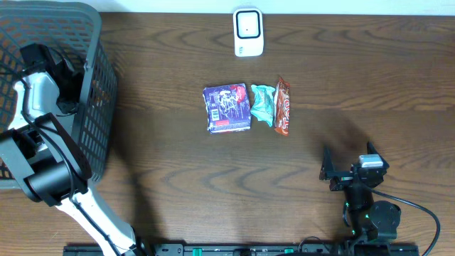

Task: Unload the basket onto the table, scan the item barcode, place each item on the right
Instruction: 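Reach the left gripper into the basket and grasp the orange Kleenex box, then place the orange Kleenex box on the table below the snacks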

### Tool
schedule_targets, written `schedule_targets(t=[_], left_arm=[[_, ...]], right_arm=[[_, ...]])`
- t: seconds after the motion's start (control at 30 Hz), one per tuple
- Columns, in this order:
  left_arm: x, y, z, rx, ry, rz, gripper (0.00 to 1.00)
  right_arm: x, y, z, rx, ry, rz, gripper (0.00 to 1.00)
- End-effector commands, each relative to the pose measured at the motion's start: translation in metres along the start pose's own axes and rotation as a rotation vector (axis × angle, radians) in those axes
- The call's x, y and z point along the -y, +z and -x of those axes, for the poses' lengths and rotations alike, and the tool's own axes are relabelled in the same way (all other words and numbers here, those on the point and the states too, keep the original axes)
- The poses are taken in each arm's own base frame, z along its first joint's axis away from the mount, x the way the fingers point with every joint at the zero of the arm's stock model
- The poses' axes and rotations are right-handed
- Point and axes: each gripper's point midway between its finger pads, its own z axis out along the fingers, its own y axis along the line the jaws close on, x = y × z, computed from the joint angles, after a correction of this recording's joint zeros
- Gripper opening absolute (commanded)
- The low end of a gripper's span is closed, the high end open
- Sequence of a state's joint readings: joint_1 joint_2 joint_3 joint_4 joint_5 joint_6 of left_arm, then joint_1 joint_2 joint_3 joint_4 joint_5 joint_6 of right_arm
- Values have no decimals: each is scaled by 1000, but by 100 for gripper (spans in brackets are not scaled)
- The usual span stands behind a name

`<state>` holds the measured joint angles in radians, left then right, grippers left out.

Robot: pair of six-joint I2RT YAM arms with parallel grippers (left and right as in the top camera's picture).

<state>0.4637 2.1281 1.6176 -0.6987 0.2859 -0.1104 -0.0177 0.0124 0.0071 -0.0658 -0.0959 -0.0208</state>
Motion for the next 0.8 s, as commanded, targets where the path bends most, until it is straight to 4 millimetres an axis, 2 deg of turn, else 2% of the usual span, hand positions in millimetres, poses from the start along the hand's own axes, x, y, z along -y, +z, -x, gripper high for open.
schedule_targets(t=[0.0, 0.1, 0.2, 0.3, 0.47, 0.57, 0.63, 0.7, 0.73, 0.77], left_arm=[[-33, 10, -18, -71, -32, 115, 7], [-38, -22, -1, 8, -117, 111, 7], [-41, -68, 17, 122, -233, 77, 7], [-32, -114, 30, 227, -233, 9, 7], [-19, -178, 37, 372, -204, -16, 7], [-3, -221, 40, 479, -167, -61, 7], [15, -258, 37, 559, -129, -124, 7], [32, -292, 28, 623, -111, -189, 7], [48, -317, 17, 657, -102, -257, 7], [64, -333, 8, 673, -70, -317, 7]], right_arm=[[2, 0, 0, 0, -10, -11, 99], [2, 0, 0, 0, -10, -11, 99], [2, 0, 0, 0, -10, -11, 99], [2, 0, 0, 0, -10, -11, 99], [2, 0, 0, 0, -10, -11, 99], [2, 0, 0, 0, -10, -11, 99], [2, 0, 0, 0, -10, -11, 99], [2, 0, 0, 0, -10, -11, 99], [2, 0, 0, 0, -10, -11, 99], [2, 0, 0, 0, -10, -11, 99]])
